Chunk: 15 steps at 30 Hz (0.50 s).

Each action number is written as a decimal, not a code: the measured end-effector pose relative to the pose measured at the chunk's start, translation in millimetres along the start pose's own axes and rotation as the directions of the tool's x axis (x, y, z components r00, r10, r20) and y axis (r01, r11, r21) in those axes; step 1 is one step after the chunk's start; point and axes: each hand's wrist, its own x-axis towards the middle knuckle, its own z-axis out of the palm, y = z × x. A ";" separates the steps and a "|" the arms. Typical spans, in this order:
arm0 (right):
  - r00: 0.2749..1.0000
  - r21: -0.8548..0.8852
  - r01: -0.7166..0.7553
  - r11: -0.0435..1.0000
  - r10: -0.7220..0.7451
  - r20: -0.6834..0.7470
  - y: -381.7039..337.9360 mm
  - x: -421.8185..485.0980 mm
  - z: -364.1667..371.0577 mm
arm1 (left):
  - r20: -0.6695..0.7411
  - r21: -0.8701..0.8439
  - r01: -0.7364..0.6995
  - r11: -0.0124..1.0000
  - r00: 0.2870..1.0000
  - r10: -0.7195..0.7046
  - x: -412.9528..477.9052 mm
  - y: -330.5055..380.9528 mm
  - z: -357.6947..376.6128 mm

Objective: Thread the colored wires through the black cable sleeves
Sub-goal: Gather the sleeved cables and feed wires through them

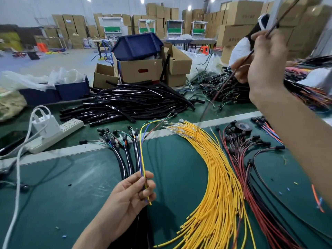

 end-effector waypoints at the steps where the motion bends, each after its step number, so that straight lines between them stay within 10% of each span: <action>1: 1.000 0.040 -0.023 0.999 0.023 0.000 -3.2 -3.2 3.7 | 0.001 -0.002 0.001 1.000 1.000 -0.001 0.6 -0.2 0.3; 9: 0.792 0.228 -0.604 0.764 0.543 0.279 5.4 -29.9 13.6 | -0.039 0.058 0.017 0.998 0.999 -0.015 4.0 3.8 1.9; 15: 0.645 0.084 -0.745 0.662 0.682 0.346 26.0 -58.1 33.0 | 0.017 0.067 0.058 0.996 0.998 -0.059 0.1 4.3 3.5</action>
